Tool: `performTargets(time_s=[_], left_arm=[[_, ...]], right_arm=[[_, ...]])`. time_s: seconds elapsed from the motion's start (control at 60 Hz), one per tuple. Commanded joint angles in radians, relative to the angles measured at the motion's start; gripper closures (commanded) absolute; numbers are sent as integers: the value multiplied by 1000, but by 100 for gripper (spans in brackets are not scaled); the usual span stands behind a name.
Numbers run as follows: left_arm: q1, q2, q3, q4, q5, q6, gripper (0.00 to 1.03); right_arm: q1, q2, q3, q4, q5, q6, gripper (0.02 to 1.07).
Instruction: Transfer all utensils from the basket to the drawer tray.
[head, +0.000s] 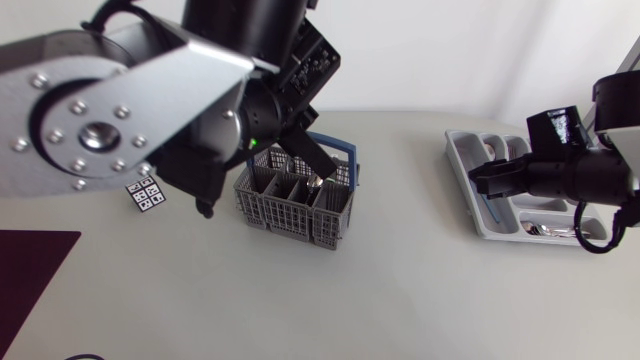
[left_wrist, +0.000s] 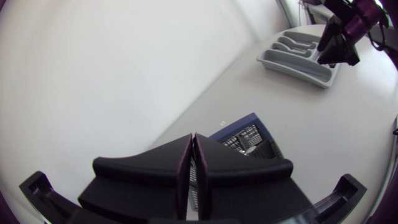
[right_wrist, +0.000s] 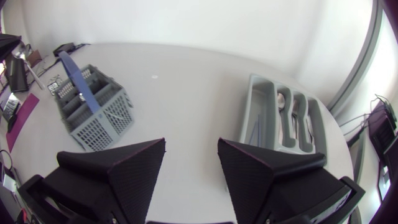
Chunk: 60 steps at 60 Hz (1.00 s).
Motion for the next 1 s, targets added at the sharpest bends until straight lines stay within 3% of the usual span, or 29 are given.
performTargets(time_s=[0.0,0.133,0.383,0.55,0.733,0.983], left_arm=[[16,-20,55,-71,81,-96,100],[60,-27,85,-136,250,-169,100],[160,10,145,-200,540,-266,100],[221,73,196,-234,727,-321,100],[267,131,228,-258,865,-355,100],[287,168,246,-267,941,-366,100]], right_arm=[[21,-52,4,-36,-65,-11,44],[51,-94,20,-82,-165,-10,44],[217,-116,56,-113,-259,39,44],[337,-45,95,-67,-274,100,45],[440,50,135,-17,-265,128,50],[506,154,193,13,-251,133,54]])
